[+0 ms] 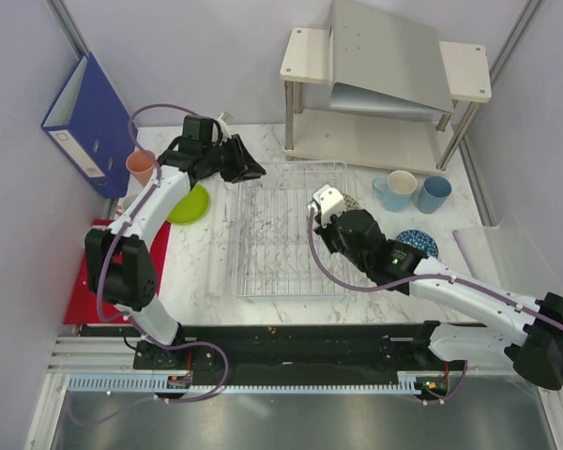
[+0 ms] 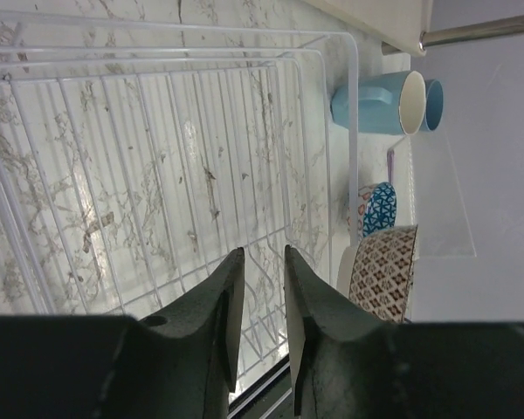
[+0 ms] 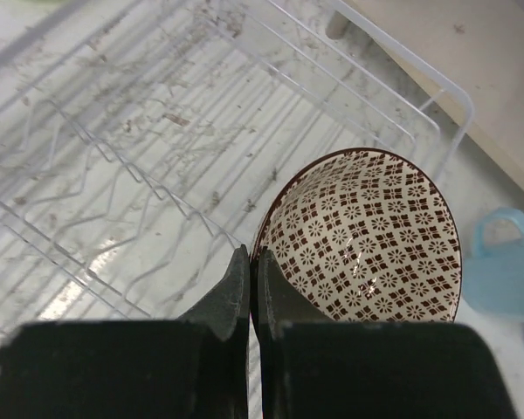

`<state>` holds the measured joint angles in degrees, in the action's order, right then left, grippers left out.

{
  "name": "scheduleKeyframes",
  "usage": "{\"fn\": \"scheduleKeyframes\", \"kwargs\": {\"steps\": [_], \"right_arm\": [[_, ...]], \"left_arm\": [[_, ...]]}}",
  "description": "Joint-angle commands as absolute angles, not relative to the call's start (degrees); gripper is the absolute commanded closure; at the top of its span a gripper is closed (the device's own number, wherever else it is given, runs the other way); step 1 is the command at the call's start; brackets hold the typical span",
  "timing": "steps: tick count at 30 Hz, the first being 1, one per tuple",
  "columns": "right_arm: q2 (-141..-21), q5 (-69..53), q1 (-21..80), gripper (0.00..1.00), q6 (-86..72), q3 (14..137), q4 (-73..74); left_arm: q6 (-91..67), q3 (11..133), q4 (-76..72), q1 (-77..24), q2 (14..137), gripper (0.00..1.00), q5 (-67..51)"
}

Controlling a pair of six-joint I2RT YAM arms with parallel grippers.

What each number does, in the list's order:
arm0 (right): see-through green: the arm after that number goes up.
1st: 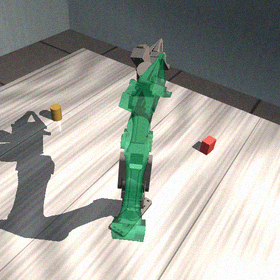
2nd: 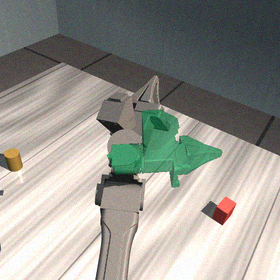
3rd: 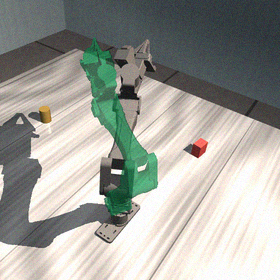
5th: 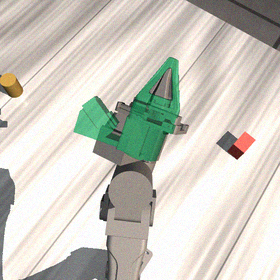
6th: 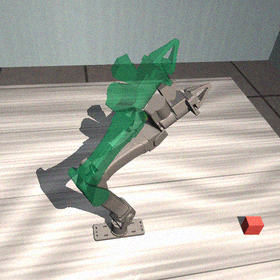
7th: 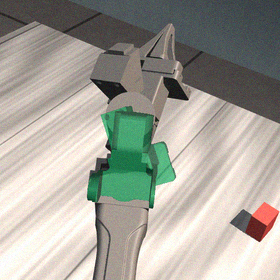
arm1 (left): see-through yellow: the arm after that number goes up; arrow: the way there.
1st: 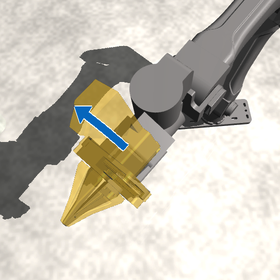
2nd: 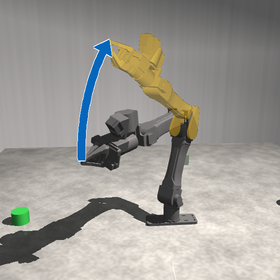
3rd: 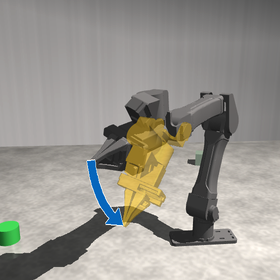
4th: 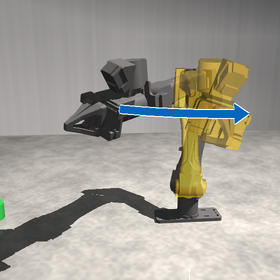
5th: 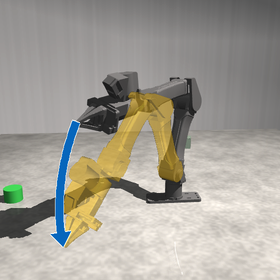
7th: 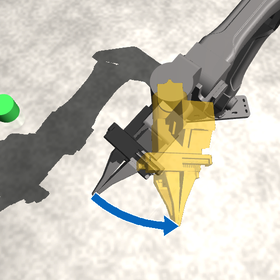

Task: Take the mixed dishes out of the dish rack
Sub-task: Place the bowl at the center of the board.

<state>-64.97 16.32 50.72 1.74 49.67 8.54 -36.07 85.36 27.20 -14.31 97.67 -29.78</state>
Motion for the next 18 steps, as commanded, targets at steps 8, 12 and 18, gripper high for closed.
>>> {"fn": "scheduleKeyframes", "kwargs": {"steps": [8, 12, 18], "right_arm": [[-66.80, 37.45, 65.38, 1.00, 13.89, 48.16, -1.15], [-66.97, 36.48, 68.55, 1.00, 13.19, 49.30, -0.09], [-66.71, 32.53, 72.68, 1.00, 11.78, 51.41, 3.78]], "left_arm": [[-27.96, 72.26, 27.16, -19.15, 77.47, 0.64, -28.05], [-23.13, 68.91, 27.69, -23.37, 70.86, 0.47, -23.56], [-22.94, 63.81, 26.81, -24.08, 67.76, 0.01, -29.34]]}}
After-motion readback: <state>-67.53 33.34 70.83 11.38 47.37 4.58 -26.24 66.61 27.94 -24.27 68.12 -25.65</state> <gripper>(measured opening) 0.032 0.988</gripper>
